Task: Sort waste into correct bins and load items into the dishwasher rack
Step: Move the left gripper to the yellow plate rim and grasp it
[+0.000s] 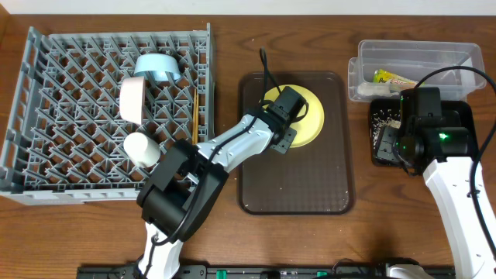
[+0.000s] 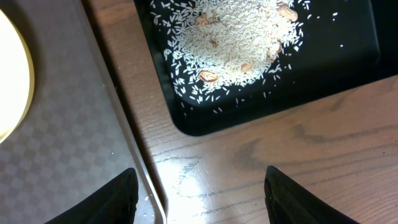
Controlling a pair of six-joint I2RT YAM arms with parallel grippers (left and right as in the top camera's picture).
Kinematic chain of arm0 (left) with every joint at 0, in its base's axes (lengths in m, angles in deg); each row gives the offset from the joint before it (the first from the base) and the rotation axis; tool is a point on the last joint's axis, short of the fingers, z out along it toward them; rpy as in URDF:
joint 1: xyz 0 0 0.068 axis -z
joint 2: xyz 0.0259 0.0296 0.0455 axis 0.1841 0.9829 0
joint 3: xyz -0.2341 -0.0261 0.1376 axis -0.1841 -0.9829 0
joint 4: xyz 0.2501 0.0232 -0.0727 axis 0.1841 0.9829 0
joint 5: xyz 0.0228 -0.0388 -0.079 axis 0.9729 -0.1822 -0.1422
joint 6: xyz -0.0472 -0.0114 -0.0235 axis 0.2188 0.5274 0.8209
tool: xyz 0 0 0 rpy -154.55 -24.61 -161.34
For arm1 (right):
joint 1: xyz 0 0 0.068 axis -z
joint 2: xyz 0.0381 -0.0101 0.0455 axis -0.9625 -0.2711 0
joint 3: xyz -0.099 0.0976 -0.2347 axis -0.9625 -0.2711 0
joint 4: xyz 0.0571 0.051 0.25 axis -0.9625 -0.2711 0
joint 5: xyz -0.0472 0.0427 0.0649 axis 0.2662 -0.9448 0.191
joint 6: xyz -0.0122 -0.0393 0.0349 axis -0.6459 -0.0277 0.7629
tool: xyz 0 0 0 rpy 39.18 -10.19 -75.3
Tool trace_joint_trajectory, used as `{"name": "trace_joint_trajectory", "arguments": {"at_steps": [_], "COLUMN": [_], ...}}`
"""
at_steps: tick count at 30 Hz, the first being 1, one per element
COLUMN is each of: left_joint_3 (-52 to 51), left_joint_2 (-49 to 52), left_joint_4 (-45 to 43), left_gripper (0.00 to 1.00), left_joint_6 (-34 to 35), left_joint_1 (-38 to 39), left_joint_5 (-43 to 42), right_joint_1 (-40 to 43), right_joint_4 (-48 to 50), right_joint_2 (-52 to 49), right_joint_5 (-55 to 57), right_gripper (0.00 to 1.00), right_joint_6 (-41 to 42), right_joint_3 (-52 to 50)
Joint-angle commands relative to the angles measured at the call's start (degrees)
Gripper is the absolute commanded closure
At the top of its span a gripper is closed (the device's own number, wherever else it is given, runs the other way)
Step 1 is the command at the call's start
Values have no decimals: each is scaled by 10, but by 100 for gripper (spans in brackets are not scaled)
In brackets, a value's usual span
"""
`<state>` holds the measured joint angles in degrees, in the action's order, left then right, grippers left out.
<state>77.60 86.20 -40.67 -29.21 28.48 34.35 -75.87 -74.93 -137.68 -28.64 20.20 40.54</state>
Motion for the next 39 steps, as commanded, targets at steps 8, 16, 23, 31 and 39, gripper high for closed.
{"name": "trace_joint_trajectory", "arguments": {"at_steps": [8,16,23,31,39], "left_joint_3": [2,1,0,0,0], "left_joint_2": [-93,-105,-90,-40,17], "left_joint_4": [38,-34,-110,-134,-143], "left_gripper": [54,41,41,41,47], "left_joint_6": [21,18,18,18,-21], "left_joint_1": [-9,-2,28,68,87], "left_joint_5": [7,0,-17,-17,-10], "right_joint_1": [6,6,6,6,6], "right_joint_4": [2,2,2,4,4], "right_joint_2": [1,1,1,1,1], "right_joint_5": [10,7,5,-3,-3], "right_gripper": [36,36,36,36,36], "right_joint_6": [8,8,8,8,8], "right_joint_3": [2,2,2,2,2]}}
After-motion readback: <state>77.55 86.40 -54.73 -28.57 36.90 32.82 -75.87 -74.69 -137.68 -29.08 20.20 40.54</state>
